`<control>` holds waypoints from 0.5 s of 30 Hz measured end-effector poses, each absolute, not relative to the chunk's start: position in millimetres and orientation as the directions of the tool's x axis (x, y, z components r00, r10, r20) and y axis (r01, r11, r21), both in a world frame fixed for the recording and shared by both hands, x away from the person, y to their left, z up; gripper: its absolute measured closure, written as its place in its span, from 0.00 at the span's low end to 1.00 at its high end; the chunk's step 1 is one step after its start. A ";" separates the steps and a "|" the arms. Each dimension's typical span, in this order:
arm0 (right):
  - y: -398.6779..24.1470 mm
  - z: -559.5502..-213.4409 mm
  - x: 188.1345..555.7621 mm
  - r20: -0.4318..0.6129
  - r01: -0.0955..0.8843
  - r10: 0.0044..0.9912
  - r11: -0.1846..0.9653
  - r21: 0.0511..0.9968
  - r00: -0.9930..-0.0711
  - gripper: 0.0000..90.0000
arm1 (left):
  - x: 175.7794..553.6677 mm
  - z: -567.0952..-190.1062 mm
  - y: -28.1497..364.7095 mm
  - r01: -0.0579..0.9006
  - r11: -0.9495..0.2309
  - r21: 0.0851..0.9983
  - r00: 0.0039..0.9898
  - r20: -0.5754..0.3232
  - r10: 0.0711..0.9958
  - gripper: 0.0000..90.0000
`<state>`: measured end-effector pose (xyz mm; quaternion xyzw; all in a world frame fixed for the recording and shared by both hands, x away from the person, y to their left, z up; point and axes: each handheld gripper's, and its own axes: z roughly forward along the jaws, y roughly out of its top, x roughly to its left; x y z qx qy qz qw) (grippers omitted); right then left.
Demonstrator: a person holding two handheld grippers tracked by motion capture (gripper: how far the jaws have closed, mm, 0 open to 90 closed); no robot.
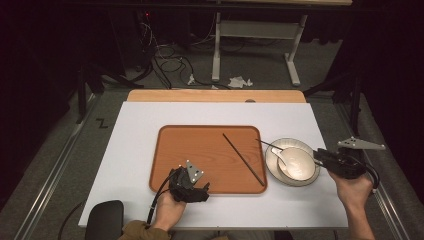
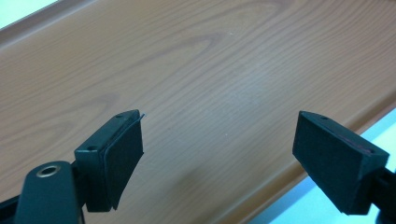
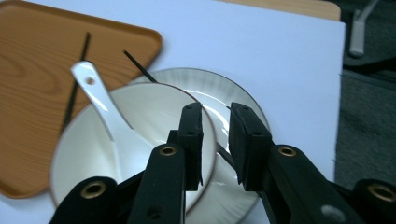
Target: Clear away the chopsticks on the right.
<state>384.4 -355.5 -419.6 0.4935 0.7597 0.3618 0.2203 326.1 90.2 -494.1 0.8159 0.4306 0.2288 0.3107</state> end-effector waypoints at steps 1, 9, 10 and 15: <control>-357.9 -421.4 385.3 0.022 0.595 0.911 0.250 0.764 -0.411 0.85 | 326.1 -494.0 90.3 0.560 -0.436 0.705 0.524 0.106 0.845 0.18; -364.8 -435.4 392.6 0.003 0.650 0.923 0.269 0.711 -0.385 0.85 | 326.4 -495.0 89.3 0.560 -0.439 0.703 0.527 0.107 0.843 0.18; -364.7 -437.9 394.0 0.002 0.663 0.924 0.273 0.698 -0.383 0.84 | 326.0 -495.1 88.9 0.561 -0.443 0.699 0.530 0.109 0.841 0.18; -362.9 -444.8 397.3 -0.027 0.688 0.925 0.302 0.661 -0.380 0.83 | 327.2 -495.3 90.3 0.565 -0.436 0.700 0.522 0.106 0.846 0.18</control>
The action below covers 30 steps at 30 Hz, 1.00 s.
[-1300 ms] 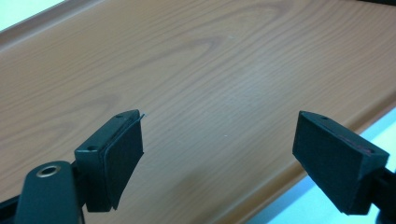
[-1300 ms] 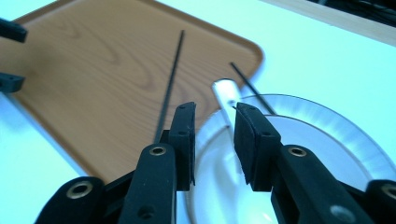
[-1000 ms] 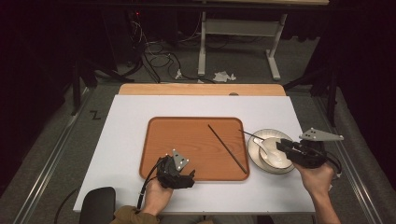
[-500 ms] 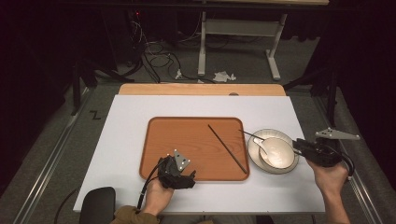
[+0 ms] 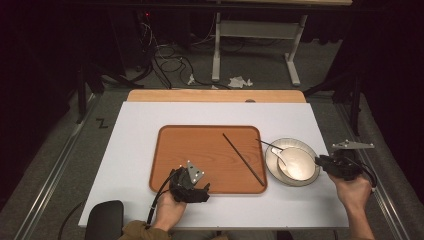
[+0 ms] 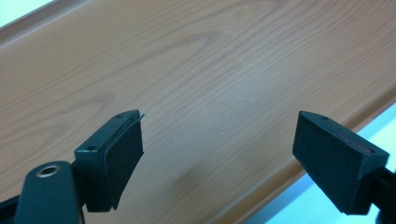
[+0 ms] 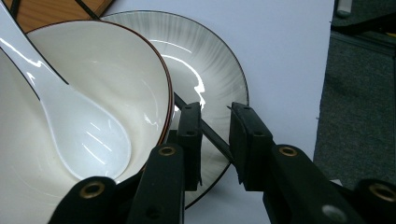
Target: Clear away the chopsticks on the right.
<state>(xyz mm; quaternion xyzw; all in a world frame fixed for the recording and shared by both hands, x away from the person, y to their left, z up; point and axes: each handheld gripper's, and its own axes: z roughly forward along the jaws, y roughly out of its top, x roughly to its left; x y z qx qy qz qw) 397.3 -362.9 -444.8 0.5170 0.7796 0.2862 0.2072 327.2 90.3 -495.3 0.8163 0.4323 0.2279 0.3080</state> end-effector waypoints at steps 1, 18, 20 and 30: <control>-362.7 -445.0 397.8 -0.031 0.687 0.922 0.309 0.658 -0.385 0.83 | 327.5 -495.8 90.1 0.567 -0.436 0.699 0.521 0.105 0.847 0.18; -357.6 -459.8 408.9 -0.066 0.717 0.914 0.357 0.598 -0.399 0.80 | 324.0 -497.9 88.3 0.565 -0.451 0.691 0.530 0.115 0.840 0.18; -356.1 -460.1 409.6 -0.067 0.717 0.913 0.361 0.596 -0.403 0.81 | 324.4 -498.1 89.4 0.570 -0.443 0.692 0.523 0.110 0.845 0.18; -355.6 -461.5 416.2 -0.051 0.724 0.912 0.357 0.590 -0.407 0.94 | 321.8 -499.0 93.9 0.581 -0.435 0.688 0.508 0.110 0.854 0.18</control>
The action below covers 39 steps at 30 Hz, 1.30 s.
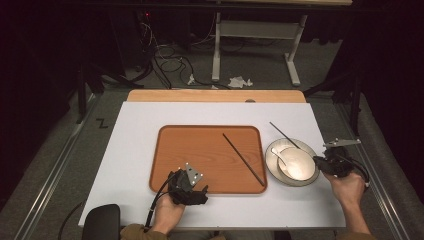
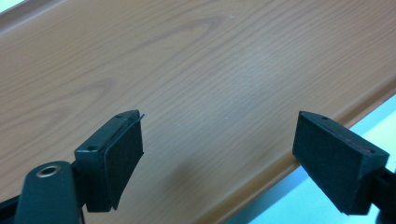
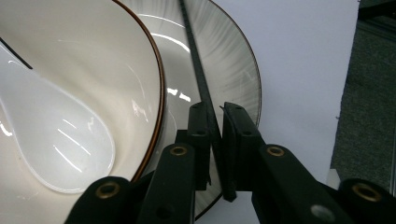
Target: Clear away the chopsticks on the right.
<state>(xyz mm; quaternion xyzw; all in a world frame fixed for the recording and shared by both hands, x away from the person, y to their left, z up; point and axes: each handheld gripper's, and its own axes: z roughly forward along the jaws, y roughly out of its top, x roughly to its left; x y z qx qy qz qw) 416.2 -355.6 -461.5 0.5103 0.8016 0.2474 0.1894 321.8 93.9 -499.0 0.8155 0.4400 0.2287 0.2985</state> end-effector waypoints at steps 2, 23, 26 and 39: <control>-355.1 -462.2 417.2 -0.046 0.726 0.911 0.357 0.588 -0.410 0.95 | 322.3 -499.7 94.3 0.584 -0.431 0.688 0.504 0.109 0.857 0.18; -359.8 -440.8 406.9 0.009 0.649 0.907 0.294 0.702 -0.421 0.96 | 322.4 -499.3 94.2 0.582 -0.438 0.685 0.506 0.116 0.855 0.18; -358.6 -435.1 404.3 0.017 0.631 0.904 0.285 0.722 -0.428 0.96 | 321.9 -500.0 92.4 0.579 -0.446 0.683 0.512 0.121 0.850 0.18; -330.5 -413.1 392.4 0.004 0.573 0.869 0.323 0.754 -0.495 0.96 | 320.8 -499.2 92.1 0.571 -0.453 0.685 0.518 0.128 0.846 0.18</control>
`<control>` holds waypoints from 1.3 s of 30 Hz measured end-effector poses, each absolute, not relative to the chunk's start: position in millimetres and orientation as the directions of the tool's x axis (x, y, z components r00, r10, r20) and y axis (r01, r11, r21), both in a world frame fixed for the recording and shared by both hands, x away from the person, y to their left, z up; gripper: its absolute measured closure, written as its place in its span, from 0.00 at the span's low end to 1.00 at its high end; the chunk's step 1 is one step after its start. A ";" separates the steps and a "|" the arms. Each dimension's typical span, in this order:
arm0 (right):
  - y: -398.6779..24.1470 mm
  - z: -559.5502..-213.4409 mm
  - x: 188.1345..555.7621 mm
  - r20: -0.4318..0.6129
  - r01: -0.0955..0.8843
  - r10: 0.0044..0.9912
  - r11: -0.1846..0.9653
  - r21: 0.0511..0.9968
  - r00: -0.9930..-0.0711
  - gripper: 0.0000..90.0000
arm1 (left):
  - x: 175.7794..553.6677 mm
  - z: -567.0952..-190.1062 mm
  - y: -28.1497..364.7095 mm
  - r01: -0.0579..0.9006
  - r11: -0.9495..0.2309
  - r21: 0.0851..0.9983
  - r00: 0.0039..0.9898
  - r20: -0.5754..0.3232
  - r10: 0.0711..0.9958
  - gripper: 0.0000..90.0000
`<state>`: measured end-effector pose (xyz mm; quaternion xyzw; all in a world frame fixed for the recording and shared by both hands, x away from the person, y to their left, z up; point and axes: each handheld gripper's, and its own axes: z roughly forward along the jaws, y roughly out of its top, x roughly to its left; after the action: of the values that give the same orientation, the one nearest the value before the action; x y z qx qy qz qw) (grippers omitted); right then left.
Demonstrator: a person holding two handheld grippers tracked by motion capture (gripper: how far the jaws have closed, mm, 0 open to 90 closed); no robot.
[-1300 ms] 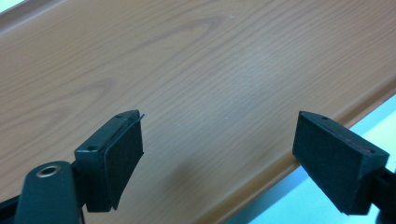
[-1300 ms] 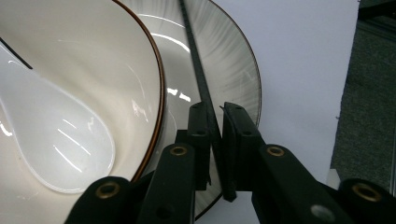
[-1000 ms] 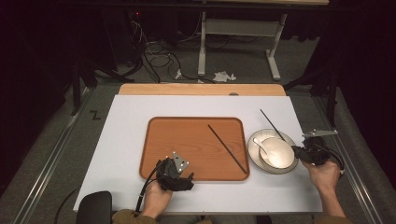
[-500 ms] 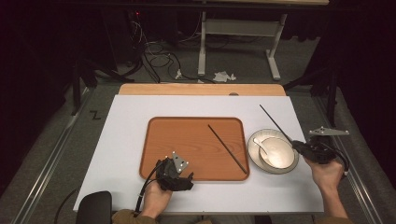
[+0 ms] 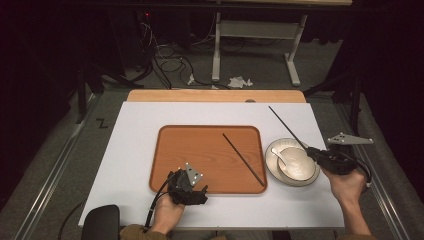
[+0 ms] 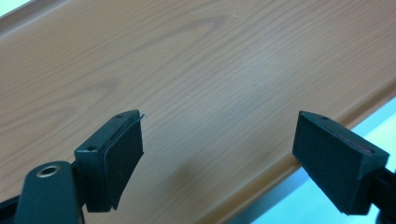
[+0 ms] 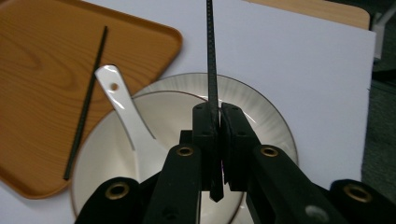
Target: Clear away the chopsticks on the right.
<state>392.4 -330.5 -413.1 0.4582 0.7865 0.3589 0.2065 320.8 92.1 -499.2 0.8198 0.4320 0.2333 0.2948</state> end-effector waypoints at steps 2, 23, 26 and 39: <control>-323.0 -409.7 389.4 -0.001 0.564 0.861 0.334 0.755 -0.509 0.96 | 320.9 -498.0 93.2 0.570 -0.449 0.688 0.515 0.126 0.848 0.18; -224.2 -431.3 370.2 0.008 0.515 0.699 0.519 0.682 -0.715 0.96 | 320.6 -497.3 92.8 0.558 -0.454 0.695 0.527 0.125 0.840 0.18; -213.1 -438.8 369.5 0.003 0.523 0.690 0.545 0.655 -0.724 0.96 | 322.1 -495.4 96.7 0.567 -0.436 0.699 0.513 0.115 0.851 0.18; -182.2 -470.1 375.1 -0.001 0.562 0.681 0.606 0.563 -0.732 0.95 | 323.0 -497.2 95.5 0.571 -0.441 0.693 0.514 0.118 0.850 0.18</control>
<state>375.1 -182.2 -470.1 0.3495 0.8894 0.2741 0.1085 323.0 95.5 -497.2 0.8164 0.4350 0.2321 0.3005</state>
